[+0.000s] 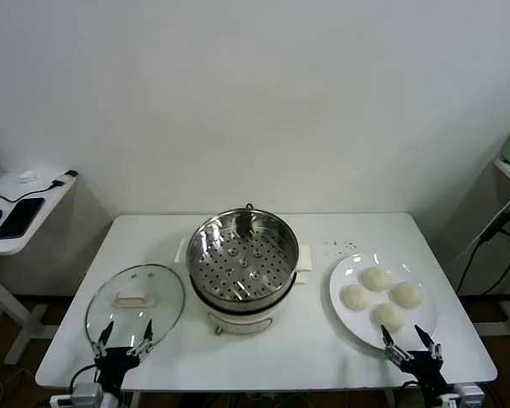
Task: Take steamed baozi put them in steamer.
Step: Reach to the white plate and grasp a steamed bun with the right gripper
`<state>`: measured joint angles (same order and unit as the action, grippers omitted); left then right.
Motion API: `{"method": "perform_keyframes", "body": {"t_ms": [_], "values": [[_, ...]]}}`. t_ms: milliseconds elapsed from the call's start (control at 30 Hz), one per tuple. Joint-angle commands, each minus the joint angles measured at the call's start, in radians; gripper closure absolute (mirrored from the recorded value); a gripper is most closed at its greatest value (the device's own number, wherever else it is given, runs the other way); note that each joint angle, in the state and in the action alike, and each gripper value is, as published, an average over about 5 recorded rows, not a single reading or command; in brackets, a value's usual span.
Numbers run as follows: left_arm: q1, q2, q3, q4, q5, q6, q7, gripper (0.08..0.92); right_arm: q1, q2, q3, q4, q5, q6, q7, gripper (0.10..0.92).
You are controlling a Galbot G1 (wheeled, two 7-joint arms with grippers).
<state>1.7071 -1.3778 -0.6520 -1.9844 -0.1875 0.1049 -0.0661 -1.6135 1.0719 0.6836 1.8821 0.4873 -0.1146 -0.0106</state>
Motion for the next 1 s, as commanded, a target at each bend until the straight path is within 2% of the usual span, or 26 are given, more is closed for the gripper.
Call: {"method": "perform_keyframes", "body": {"t_ms": [33, 133, 233, 400, 500, 633, 733, 867, 1000], "values": [[-0.006, 0.005, 0.007, -0.005, -0.003, 0.003, 0.002, 0.177, 0.364, -0.166, -0.031, -0.103, -0.038, -0.113, -0.006, 0.203], [-0.011, 0.007, 0.01, -0.003, -0.004, 0.002, 0.002, 0.177, 0.516, -0.27, -0.123, -0.196, -0.053, -0.147, -0.068, 0.203], [-0.018, 0.009, 0.013, 0.002, -0.004, 0.001, 0.002, 0.177, 0.712, -0.403, -0.298, -0.311, -0.086, -0.162, -0.195, 0.203], [-0.022, 0.006, 0.016, 0.006, -0.005, 0.0, 0.001, 0.177, 1.043, -0.635, -0.701, -0.446, -0.145, -0.155, -0.528, 0.203], [-0.024, 0.003, 0.016, 0.009, -0.005, -0.002, 0.001, 0.177, 1.298, -0.716, -0.992, -0.514, -0.171, -0.096, -0.743, 0.203], [-0.028, 0.001, 0.017, 0.011, -0.005, -0.004, 0.001, 0.177, 1.73, -0.732, -1.476, -0.642, -0.217, 0.071, -1.013, 0.203], [-0.029, 0.001, 0.019, 0.012, -0.005, -0.005, 0.002, 0.177, 2.01, -0.699, -1.8, -0.717, -0.246, 0.15, -1.146, 0.203], [-0.031, 0.002, 0.021, 0.013, -0.004, -0.006, 0.003, 0.177, 2.259, -0.627, -2.127, -0.777, -0.265, 0.187, -1.241, 0.203], [-0.036, 0.003, 0.023, 0.021, -0.004, -0.007, 0.004, 0.177, 2.326, -0.55, -2.26, -0.802, -0.218, 0.158, -1.242, 0.203]]}}
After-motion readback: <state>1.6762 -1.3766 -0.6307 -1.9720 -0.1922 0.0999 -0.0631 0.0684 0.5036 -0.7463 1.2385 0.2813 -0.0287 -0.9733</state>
